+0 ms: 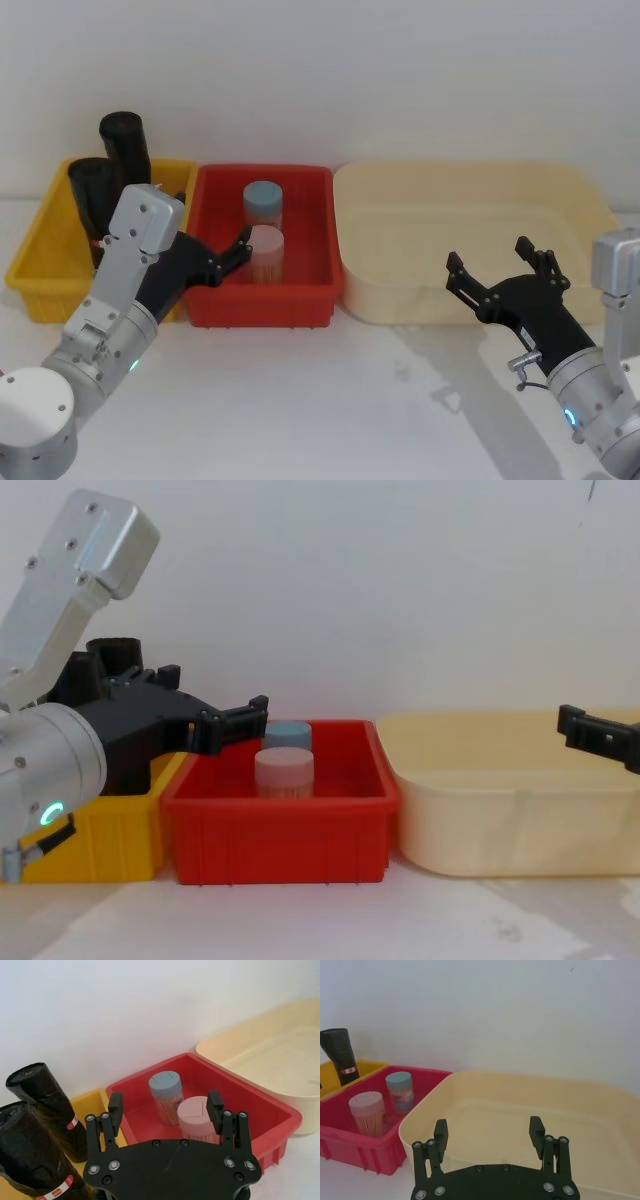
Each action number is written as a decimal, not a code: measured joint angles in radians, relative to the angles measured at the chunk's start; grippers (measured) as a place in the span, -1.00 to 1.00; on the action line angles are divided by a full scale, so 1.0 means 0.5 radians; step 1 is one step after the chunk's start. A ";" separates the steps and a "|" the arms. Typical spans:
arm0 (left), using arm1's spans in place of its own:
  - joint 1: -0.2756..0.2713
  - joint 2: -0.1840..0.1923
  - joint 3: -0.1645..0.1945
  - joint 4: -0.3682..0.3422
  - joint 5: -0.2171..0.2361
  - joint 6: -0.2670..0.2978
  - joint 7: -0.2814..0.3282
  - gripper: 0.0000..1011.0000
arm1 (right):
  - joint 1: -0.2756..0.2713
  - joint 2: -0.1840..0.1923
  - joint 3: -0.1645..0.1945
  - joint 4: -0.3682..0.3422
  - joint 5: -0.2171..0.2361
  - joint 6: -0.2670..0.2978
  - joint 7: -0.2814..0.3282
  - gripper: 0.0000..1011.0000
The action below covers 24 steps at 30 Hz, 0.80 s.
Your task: Pick up the garbage bag with the one hand and transfer it to the other hand.
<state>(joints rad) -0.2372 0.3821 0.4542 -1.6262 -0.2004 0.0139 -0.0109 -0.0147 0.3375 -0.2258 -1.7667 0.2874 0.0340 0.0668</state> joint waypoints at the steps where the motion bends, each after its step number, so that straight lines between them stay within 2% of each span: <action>1: 0.000 0.000 0.000 0.000 0.000 0.000 0.000 0.98 | 0.000 0.000 0.000 0.000 0.000 0.000 0.000 0.98; 24: 0.000 0.000 0.000 0.000 0.000 0.000 0.000 0.98 | 0.000 0.000 0.000 0.000 0.000 0.000 0.000 0.98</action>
<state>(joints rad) -0.2372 0.3821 0.4542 -1.6262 -0.2004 0.0139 -0.0109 -0.0146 0.3375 -0.2258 -1.7667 0.2874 0.0340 0.0668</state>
